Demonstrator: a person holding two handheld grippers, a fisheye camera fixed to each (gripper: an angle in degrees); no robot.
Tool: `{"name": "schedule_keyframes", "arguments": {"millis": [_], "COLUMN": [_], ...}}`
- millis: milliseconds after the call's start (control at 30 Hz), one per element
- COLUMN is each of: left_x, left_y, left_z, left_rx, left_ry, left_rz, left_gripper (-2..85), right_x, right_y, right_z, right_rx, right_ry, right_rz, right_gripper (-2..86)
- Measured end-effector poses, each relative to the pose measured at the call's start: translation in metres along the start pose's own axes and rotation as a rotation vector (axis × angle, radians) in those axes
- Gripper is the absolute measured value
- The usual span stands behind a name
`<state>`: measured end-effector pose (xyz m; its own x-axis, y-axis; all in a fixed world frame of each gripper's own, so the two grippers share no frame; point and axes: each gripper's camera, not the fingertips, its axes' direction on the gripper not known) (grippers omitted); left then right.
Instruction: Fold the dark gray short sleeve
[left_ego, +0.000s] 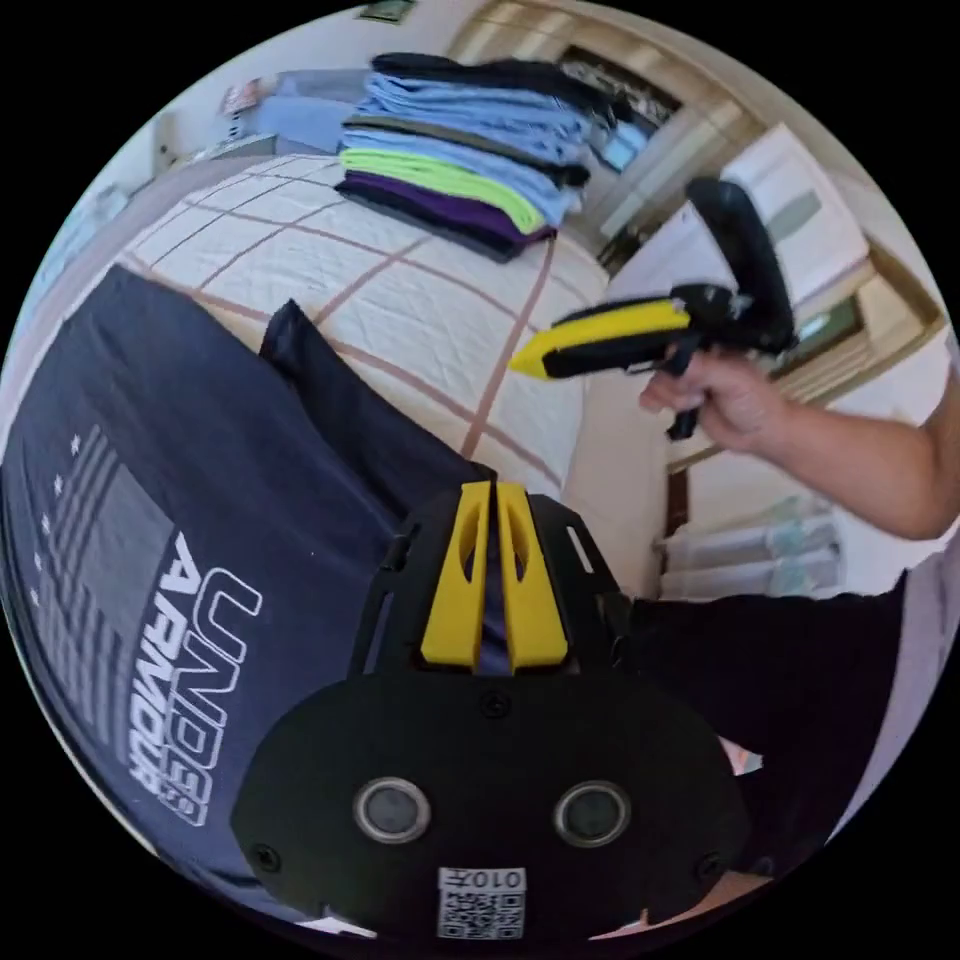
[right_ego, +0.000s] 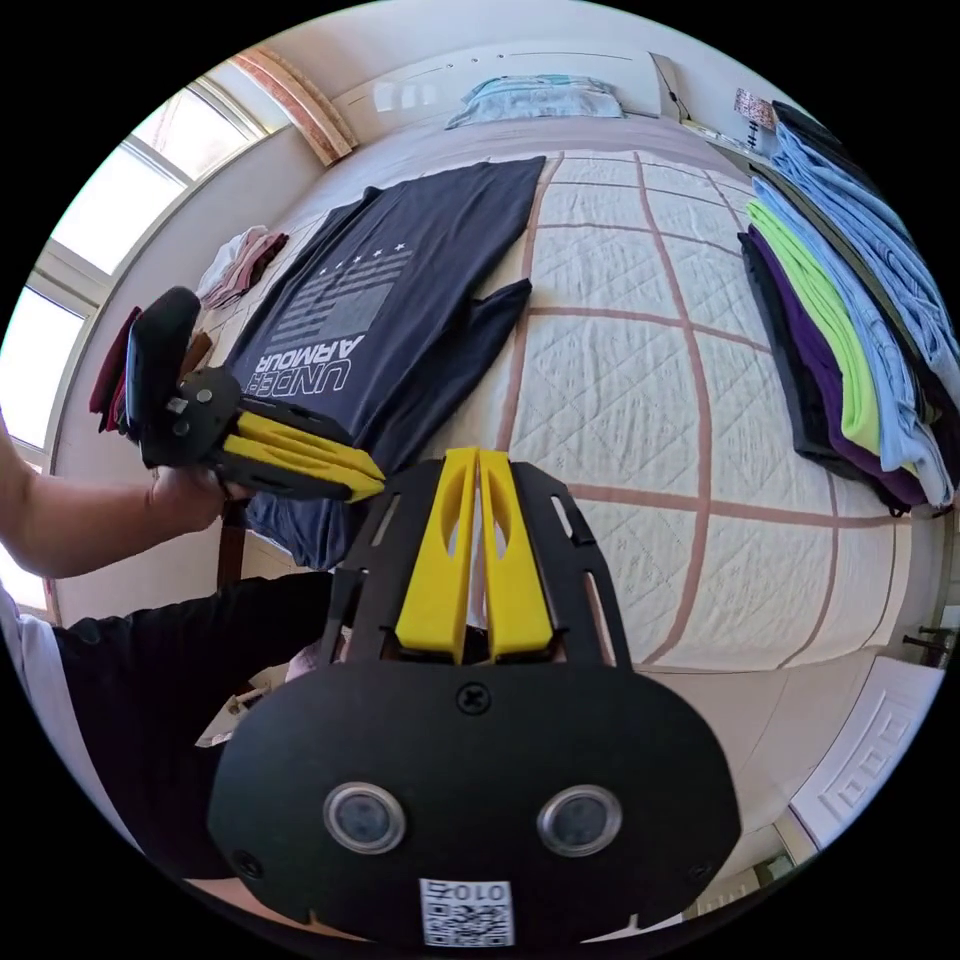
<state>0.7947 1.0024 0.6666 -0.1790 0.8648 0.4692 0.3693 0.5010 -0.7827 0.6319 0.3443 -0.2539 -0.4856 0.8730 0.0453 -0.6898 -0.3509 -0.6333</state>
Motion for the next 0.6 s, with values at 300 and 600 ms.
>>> {"name": "schedule_keyframes", "arguments": {"millis": [300, 600], "left_x": [-0.188, -0.169], "left_y": [0.219, 0.183], "left_z": [-0.054, -0.114], "left_rx": [0.550, 0.212], "left_ry": [0.431, -0.057], "left_rz": [-1.020, -0.794], "left_gripper": [0.4, 3.6], "right_x": [0.011, -0.023], "right_y": [-0.045, -0.105], "right_z": [0.004, 0.031], "right_rx": [0.066, 0.015], "right_ry": [-0.112, -0.183], "right_rz": [-0.042, -0.163], "right_gripper": [4.6, 9.7]}}
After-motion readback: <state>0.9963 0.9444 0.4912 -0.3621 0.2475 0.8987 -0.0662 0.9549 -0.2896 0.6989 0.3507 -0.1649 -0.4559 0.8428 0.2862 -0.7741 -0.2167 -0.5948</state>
